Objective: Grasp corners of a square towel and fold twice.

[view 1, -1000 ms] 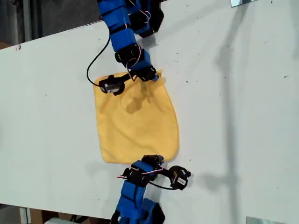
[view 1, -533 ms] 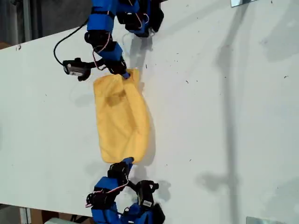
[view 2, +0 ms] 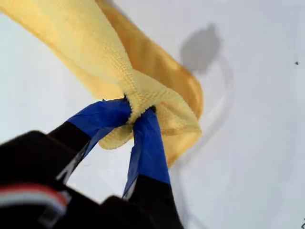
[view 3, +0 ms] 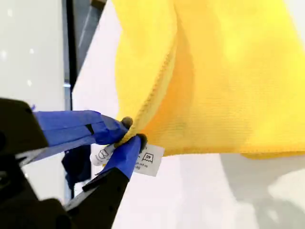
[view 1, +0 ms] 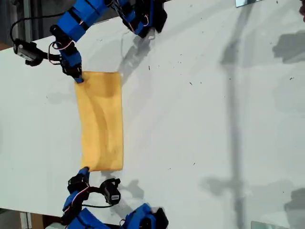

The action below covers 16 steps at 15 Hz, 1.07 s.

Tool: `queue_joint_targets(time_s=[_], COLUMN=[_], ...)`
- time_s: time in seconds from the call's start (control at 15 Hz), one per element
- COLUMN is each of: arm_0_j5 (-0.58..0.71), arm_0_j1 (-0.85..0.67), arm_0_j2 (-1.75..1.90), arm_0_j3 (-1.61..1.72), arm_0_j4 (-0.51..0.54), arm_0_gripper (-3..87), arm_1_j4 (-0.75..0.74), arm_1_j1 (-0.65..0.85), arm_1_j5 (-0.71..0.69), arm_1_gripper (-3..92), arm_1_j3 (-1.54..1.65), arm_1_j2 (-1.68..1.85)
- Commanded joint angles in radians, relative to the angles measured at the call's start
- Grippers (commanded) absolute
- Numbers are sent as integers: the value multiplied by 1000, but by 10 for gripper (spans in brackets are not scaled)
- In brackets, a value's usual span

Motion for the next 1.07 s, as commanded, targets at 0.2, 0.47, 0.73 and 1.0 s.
queue_joint_targets(time_s=[0.2,0.47,0.73,1.0], arm_0_j5=[98,94,74,3], arm_0_j1=[-242,-219,-178,-117], arm_0_j2=[-517,-476,-146,-123], arm_0_j3=[-308,-239,51,198], arm_0_j4=[-147,-130,-160,-210], arm_0_gripper=[-4,-4,-4,-4], arm_1_j4=[-313,-290,-288,-299], arm_1_j1=[187,183,133,37], arm_1_j5=[-23,-71,-72,31], arm_1_gripper=[-1,-1,-1,-1], arm_1_j3=[-212,-186,-5,92], arm_1_j2=[-561,-525,-301,-341])
